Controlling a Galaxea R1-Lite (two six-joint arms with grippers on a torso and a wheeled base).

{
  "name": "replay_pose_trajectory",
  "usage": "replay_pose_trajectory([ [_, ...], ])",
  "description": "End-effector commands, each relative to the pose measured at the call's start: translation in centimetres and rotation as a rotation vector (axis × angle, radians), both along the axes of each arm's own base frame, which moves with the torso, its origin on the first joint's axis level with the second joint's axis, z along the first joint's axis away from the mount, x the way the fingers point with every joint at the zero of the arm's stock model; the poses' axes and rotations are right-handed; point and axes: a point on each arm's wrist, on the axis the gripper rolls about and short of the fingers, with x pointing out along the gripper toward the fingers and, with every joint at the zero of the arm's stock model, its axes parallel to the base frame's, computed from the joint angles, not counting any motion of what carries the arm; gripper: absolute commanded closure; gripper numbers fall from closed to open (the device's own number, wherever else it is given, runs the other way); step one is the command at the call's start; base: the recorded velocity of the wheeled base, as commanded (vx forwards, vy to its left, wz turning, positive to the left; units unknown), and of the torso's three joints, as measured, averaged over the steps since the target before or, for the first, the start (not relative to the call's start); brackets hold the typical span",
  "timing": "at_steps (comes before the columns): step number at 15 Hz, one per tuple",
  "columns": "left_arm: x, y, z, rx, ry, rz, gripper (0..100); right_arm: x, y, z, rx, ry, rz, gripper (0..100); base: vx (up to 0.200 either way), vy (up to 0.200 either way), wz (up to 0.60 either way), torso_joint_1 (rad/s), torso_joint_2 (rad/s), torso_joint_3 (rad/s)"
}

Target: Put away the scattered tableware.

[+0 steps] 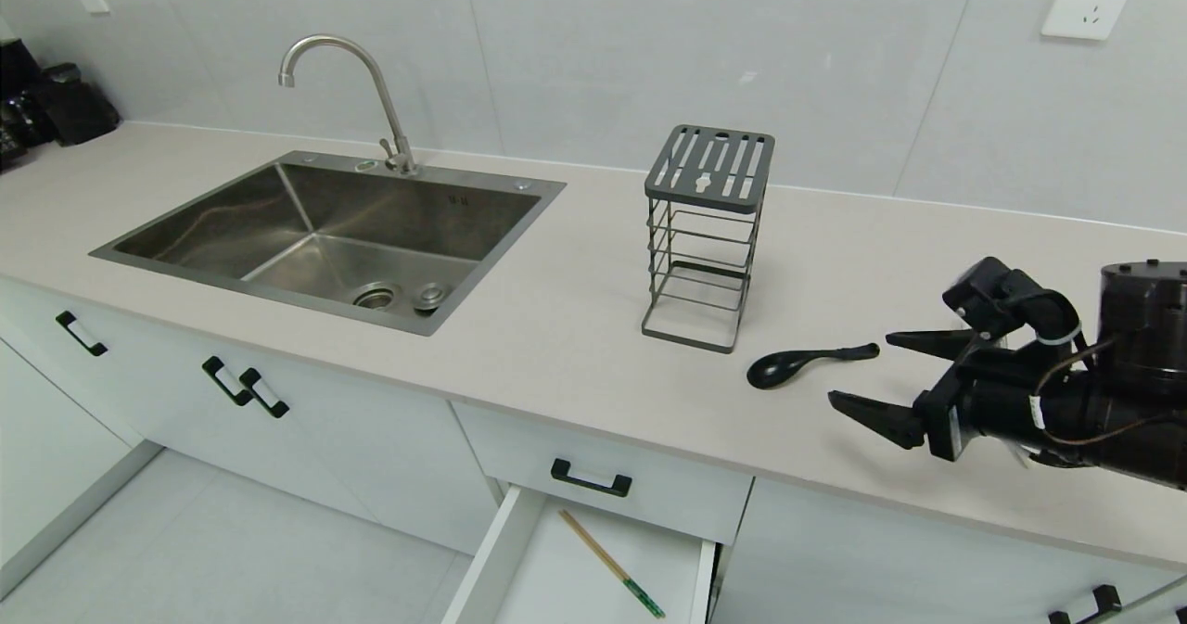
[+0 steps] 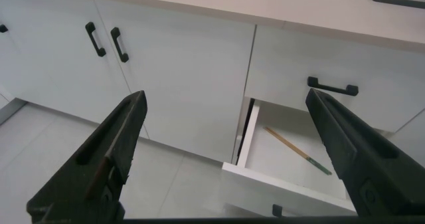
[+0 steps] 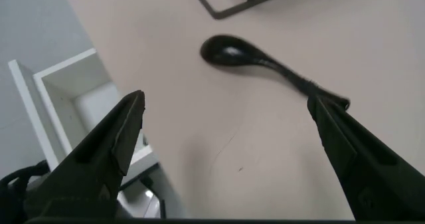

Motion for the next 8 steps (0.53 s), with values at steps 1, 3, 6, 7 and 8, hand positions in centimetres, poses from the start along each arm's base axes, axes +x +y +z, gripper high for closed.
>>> replay_pose_trajectory([
  [1,0.0,0.0,0.0,0.0,0.0,0.001,0,3.1,-0.6,-1.3,0.001,0.042,-0.001,0,0.0,0.0,0.0,0.0,0.0,0.0],
  [3,0.0,0.0,0.0,0.0,0.0,0.001,0,5.0,-0.9,-2.3,-0.026,0.05,0.016,0,0.0,0.0,0.0,0.0,0.0,0.0],
  [6,0.0,0.0,0.0,0.0,0.0,0.001,0,7.7,-0.9,-4.0,-0.078,0.042,0.067,0,0.0,0.0,0.0,0.0,0.0,0.0],
  [7,0.0,0.0,0.0,0.0,0.0,0.001,0,8.2,-0.9,-4.2,-0.088,0.036,0.07,0,0.0,0.0,0.0,0.0,0.0,0.0],
  [8,0.0,0.0,0.0,0.0,0.0,0.001,0,9.4,-1.0,-4.3,-0.109,0.017,0.07,0,0.0,0.0,0.0,0.0,0.0,0.0],
])
